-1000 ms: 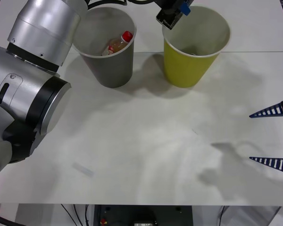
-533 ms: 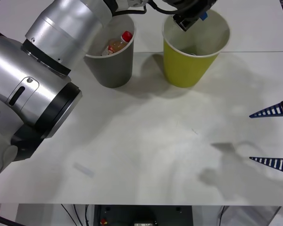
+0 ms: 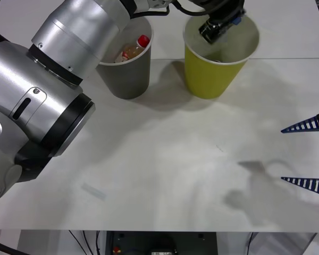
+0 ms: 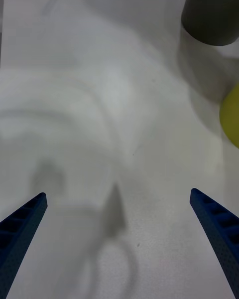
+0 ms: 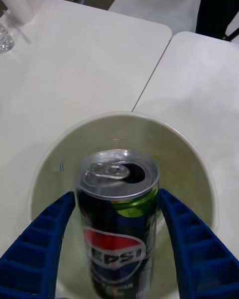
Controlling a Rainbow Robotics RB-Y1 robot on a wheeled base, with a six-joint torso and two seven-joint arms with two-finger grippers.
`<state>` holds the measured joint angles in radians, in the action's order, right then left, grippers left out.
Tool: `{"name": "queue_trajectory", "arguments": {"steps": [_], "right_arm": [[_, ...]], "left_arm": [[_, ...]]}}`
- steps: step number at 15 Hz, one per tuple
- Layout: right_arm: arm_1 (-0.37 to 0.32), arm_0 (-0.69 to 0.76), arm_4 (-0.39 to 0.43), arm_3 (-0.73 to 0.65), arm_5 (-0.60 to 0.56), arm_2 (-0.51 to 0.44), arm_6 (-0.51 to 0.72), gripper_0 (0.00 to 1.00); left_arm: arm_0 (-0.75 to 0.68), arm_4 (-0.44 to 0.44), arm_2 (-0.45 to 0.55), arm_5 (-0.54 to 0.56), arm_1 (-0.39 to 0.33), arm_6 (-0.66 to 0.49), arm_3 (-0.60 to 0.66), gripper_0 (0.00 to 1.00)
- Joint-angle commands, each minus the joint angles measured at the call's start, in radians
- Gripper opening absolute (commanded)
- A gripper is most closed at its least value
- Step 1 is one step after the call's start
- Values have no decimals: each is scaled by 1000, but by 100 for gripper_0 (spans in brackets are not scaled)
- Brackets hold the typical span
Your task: Put the can into the green bin and the plastic bottle into the gray bin
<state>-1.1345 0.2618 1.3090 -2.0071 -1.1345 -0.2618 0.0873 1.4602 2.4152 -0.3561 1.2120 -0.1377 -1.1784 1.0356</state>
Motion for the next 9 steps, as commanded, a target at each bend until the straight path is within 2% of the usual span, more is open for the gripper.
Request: {"name": "queue_trajectory", "arguments": {"steps": [1,2,4,9], "right_arm": [[0,0,0,0,0,0,0,100],[0,0,0,0,0,0,0,100],[0,0,0,0,0,0,0,100],[0,0,0,0,0,0,0,100]], "left_arm": [[-3,-16,3,0,-7,9,0,100],[-8,-38,11,1,-19,29,1,100],[-27,-153,29,1,-83,98,3,100],[-74,-401,32,143,-287,289,73,100]]}}
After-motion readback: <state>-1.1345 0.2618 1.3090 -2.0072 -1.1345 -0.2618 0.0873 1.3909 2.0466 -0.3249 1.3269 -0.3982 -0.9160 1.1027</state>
